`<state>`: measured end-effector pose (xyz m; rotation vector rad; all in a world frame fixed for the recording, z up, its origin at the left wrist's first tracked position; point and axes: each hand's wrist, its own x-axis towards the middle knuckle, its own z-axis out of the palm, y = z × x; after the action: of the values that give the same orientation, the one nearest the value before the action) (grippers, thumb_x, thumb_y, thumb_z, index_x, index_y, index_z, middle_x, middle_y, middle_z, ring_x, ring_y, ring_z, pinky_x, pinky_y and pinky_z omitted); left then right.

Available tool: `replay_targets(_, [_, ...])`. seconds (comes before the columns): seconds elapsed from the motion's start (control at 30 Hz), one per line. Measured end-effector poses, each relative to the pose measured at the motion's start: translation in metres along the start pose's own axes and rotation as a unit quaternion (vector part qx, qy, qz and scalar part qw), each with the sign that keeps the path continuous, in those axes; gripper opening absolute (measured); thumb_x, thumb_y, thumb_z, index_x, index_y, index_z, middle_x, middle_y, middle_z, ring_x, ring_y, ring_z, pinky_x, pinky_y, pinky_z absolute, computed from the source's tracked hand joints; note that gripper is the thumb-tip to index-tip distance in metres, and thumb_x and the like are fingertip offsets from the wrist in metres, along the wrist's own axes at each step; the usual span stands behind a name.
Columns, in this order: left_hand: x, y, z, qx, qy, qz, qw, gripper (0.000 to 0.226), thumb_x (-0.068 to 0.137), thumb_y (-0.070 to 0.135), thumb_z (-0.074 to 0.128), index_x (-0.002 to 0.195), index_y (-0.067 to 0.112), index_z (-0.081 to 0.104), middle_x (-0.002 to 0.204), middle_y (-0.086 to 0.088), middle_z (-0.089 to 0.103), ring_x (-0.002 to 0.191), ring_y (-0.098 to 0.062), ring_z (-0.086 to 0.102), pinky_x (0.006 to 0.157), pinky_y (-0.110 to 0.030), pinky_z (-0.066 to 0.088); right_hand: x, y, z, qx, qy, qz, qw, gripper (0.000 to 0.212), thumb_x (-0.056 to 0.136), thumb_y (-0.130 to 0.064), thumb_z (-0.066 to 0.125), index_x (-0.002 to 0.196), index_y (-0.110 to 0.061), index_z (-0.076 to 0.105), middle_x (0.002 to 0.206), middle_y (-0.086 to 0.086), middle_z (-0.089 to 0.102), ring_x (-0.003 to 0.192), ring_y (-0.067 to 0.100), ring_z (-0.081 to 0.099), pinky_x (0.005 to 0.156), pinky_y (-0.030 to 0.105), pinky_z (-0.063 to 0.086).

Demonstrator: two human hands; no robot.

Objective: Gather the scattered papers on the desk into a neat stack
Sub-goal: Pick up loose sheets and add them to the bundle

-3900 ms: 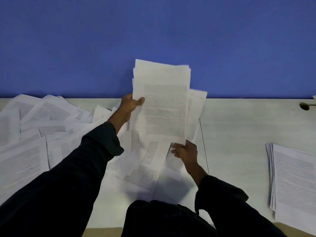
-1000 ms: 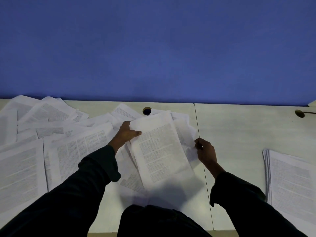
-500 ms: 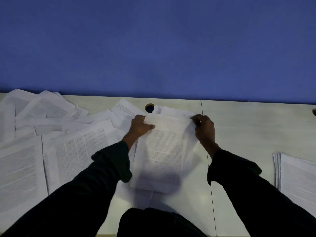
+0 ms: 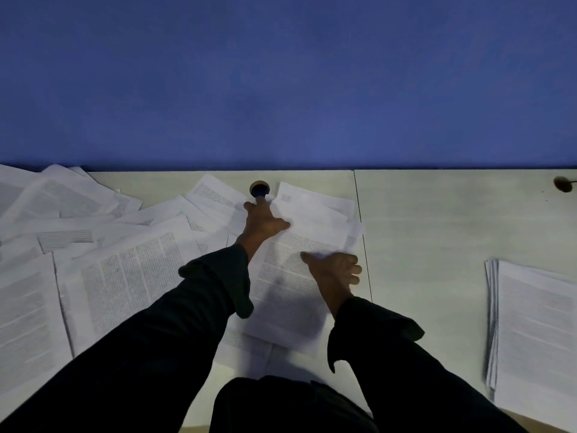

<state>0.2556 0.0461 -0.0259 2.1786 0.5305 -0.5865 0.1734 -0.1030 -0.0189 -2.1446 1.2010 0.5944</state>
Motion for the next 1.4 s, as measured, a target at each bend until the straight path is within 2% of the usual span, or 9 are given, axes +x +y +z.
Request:
replay_targets(0.2, [0.004,-0.012,-0.002,0.045,0.008,0.004,0.999,0.102,0.07,0.037,0.092,0.147,0.013,0.03,0.146,-0.012,0.037,0.136,-0.034,0.041,0.111,-0.044,0.041,0.024,0.002,-0.003,0.115,-0.067,-0.054,0.99,0.077,0.067,-0.032,0.094,0.126,-0.004,0.053,0.128,0.015,0.066,0.116,0.035,0.066,0.091,0.036,0.052])
replay_targets(0.37, [0.001,-0.03,-0.012,-0.065,-0.035,0.049,0.996,0.094,0.08,0.031,0.086,0.151,0.019,0.026,0.156,-0.007,0.04,0.14,-0.032,0.043,0.114,-0.047,0.038,0.04,0.008,-0.009,0.15,-0.12,-0.103,0.976,0.04,0.066,-0.021,0.092,0.103,-0.013,0.077,0.105,0.008,0.079,0.093,0.03,0.073,0.087,0.04,0.061])
replay_targets(0.5, [-0.003,-0.044,-0.01,-0.061,-0.005,0.056,0.997,0.102,0.081,0.033,0.084,0.157,0.023,0.017,0.162,-0.004,0.03,0.146,-0.03,0.036,0.118,-0.049,0.034,0.039,0.009,-0.009,0.203,-0.145,-0.147,0.957,0.04,0.064,-0.012,0.084,0.102,-0.017,0.075,0.104,0.008,0.077,0.099,0.033,0.072,0.089,0.047,0.061])
replay_targets(0.73, [-0.021,-0.047,-0.023,0.029,-0.065,0.044,0.996,0.123,0.069,0.073,0.077,0.16,0.018,0.015,0.167,-0.003,0.018,0.153,-0.027,0.02,0.122,-0.048,0.027,0.06,0.038,-0.055,0.363,-0.111,-0.13,0.916,0.043,0.074,0.011,0.082,0.114,0.001,0.069,0.1,0.017,0.071,0.087,0.028,0.065,0.069,0.031,0.055])
replay_targets(0.87, [-0.033,-0.012,-0.034,0.01,-0.103,0.02,0.994,0.103,0.068,0.093,0.053,0.138,0.018,0.051,0.145,-0.004,0.053,0.131,-0.027,0.052,0.108,-0.042,0.038,0.079,0.076,-0.097,0.437,-0.154,-0.115,0.879,0.061,0.064,-0.005,0.092,0.119,0.006,0.068,0.119,0.019,0.074,0.107,0.038,0.069,0.095,0.049,0.058])
replay_targets(0.97, [-0.046,0.019,-0.029,-0.135,-0.259,0.008,0.956,0.08,0.071,0.085,0.063,0.113,0.017,0.066,0.116,-0.005,0.067,0.097,-0.022,0.065,0.099,-0.038,0.044,0.072,0.087,-0.107,0.457,-0.273,-0.16,0.831,0.057,0.08,-0.007,0.085,0.131,0.006,0.063,0.132,0.023,0.068,0.124,0.045,0.063,0.107,0.06,0.05])
replay_targets(1.03, [-0.059,0.026,-0.018,-0.164,-0.326,0.049,0.93,0.066,0.076,0.065,0.078,0.122,0.019,0.068,0.122,-0.002,0.072,0.107,-0.026,0.069,0.1,-0.041,0.048,0.062,0.084,-0.108,0.462,-0.338,-0.173,0.801,0.045,0.092,-0.001,0.071,0.136,0.005,0.06,0.137,0.02,0.066,0.127,0.04,0.063,0.108,0.056,0.049])
replay_targets(1.17, [-0.072,0.015,-0.004,-0.131,-0.308,0.103,0.937,0.06,0.075,0.038,0.087,0.128,0.02,0.065,0.123,0.0,0.073,0.116,-0.028,0.068,0.105,-0.057,0.049,0.057,0.084,-0.114,0.471,-0.305,-0.185,0.807,0.049,0.084,-0.003,0.08,0.131,-0.001,0.066,0.131,0.015,0.071,0.125,0.037,0.065,0.106,0.05,0.052])
replay_targets(1.4, [-0.101,-0.01,0.006,-0.228,-0.24,0.124,0.936,0.047,0.085,0.022,0.08,0.129,0.017,0.064,0.124,-0.004,0.072,0.114,-0.026,0.068,0.098,-0.047,0.055,0.022,0.076,-0.117,0.394,-0.283,-0.229,0.844,0.044,0.074,0.001,0.087,0.116,-0.004,0.074,0.116,0.012,0.078,0.105,0.03,0.076,0.09,0.042,0.061])
